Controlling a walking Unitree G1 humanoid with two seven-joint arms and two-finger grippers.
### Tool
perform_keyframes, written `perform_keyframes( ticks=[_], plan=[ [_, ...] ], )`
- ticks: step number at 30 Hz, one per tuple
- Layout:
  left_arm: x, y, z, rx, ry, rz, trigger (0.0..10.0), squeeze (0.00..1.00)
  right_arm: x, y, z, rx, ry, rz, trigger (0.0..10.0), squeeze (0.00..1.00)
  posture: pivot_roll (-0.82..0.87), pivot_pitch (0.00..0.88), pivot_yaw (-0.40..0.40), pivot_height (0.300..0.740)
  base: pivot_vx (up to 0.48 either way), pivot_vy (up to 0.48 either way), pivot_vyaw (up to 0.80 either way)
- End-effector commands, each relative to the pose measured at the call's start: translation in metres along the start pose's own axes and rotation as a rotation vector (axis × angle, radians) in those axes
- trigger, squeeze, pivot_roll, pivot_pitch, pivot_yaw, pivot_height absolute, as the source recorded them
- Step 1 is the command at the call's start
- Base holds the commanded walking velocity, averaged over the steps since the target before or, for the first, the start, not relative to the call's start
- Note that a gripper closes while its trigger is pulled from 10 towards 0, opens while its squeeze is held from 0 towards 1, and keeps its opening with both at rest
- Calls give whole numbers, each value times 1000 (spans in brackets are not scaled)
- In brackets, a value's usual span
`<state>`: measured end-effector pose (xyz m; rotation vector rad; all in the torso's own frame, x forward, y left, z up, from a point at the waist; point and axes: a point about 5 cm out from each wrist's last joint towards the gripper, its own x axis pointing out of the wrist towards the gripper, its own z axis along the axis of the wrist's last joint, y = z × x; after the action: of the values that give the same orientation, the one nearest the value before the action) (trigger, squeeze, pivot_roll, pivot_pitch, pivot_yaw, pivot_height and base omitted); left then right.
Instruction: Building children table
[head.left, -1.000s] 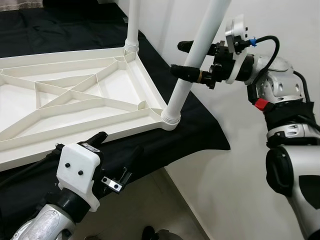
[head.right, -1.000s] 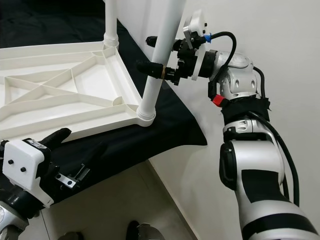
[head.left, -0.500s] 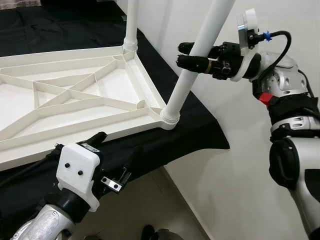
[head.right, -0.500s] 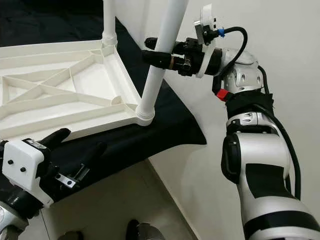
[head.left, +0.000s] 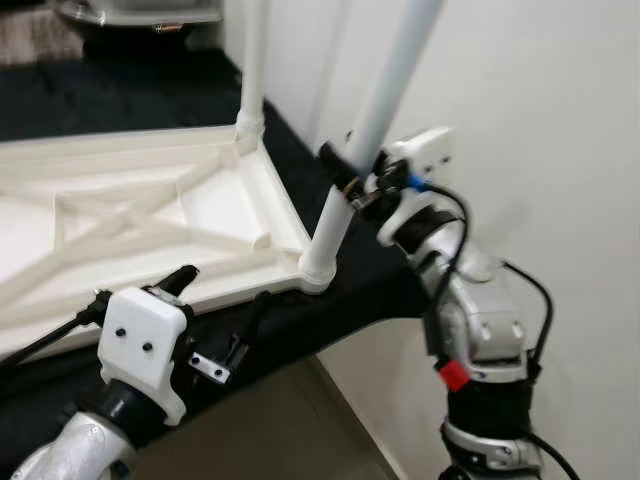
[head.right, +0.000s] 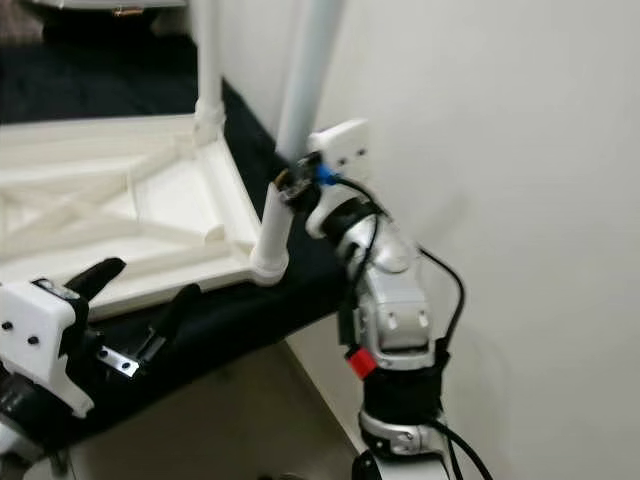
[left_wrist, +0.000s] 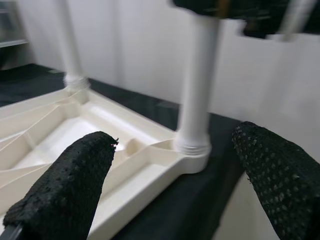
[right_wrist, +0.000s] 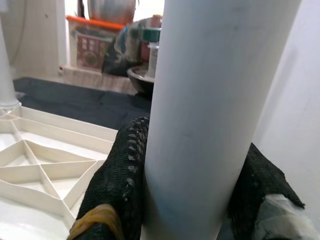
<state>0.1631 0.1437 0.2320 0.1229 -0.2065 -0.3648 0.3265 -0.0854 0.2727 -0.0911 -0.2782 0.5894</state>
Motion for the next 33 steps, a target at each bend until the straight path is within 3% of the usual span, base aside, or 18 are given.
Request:
perform_keyframes(
  ticks=[1, 4, 7, 8, 15, 19, 20, 21, 23, 25, 26, 28, 29, 31, 33],
  plan=[
    [1, -6, -2, -29, 14, -30, 10000, 0, 5, -12, -58, 24, 297, -20, 0, 0, 87, 202, -193, 740, 0, 0, 0],
    [1, -5, -1, -23, 7, -24, 10000, 0, 12, -22, -50, 12, 282, -64, 0, 0, 90, 203, -194, 740, 0, 0, 0],
    [0, -2, 1, -14, -1, -14, 10000, 0, 15, -22, -40, 0, 267, -120, 0, 0, 90, 207, -189, 740, 0, 0, 0],
    [0, -3, 0, -15, 3, -18, 10000, 0, 14, -20, -37, -7, 269, -142, 10000, 0, 89, 209, -185, 740, 0, 0, 0],
    [0, -3, 0, -22, 5, -25, 10000, 0, 23, -20, -17, 37, 172, -112, 10000, 0, 84, 224, -183, 740, 0, 0, 0],
    [0, -3, -1, -23, 12, -24, 10000, 0, 45, -47, 12, -20, 82, -42, 10000, 0, 90, 227, -182, 740, 0, 0, 0],
    [0, -4, -1, -24, 13, -26, 10000, 0, 48, -50, 17, -31, 72, -18, 10000, 298, 91, 229, -182, 740, 0, 0, 0],
    [0, -4, -2, -24, 14, -27, 10000, 0, 51, -51, 20, -42, 70, 19, 10000, 1000, 91, 229, -182, 740, 0, 0, 0],
    [0, -4, -2, -24, 15, -28, 10000, 0, 52, -51, 22, -47, 71, 43, 10000, 1000, 91, 229, -182, 740, 0, 0, 0],
    [0, -3, -1, -22, 14, -23, 10000, 0, 50, -43, 31, -34, 38, 274, 10000, 1000, 102, 235, -184, 740, 0, 0, 0],
    [0, -3, -1, -22, 14, -23, 10000, 0, 50, -43, 31, -34, 38, 274, 10000, 1000, 102, 235, -184, 740, 0, 0, 0],
    [0, -2, -1, -20, 13, -19, 10000, 0, 45, -41, 40, -19, -8, 489, 10000, 1000, 113, 244, -182, 740, 0, 0, 0],
    [0, -2, -1, -20, 13, -19, 10000, 0, 45, -41, 40, -19, -8, 489, 10000, 1000, 113, 244, -182, 740, 0, 0, 0],
    [0, -1, 0, -15, 13, -19, 10000, 0, 40, -47, 46, -22, -18, 655, 10000, 1000, 122, 268, -180, 740, 0, 0, 0],
    [-1, -1, 0, -13, 14, -19, 10000, 0, 38, -50, 48, -19, -22, 711, 10000, 1000, 120, 268, -180, 740, 0, 0, 0]
  ],
)
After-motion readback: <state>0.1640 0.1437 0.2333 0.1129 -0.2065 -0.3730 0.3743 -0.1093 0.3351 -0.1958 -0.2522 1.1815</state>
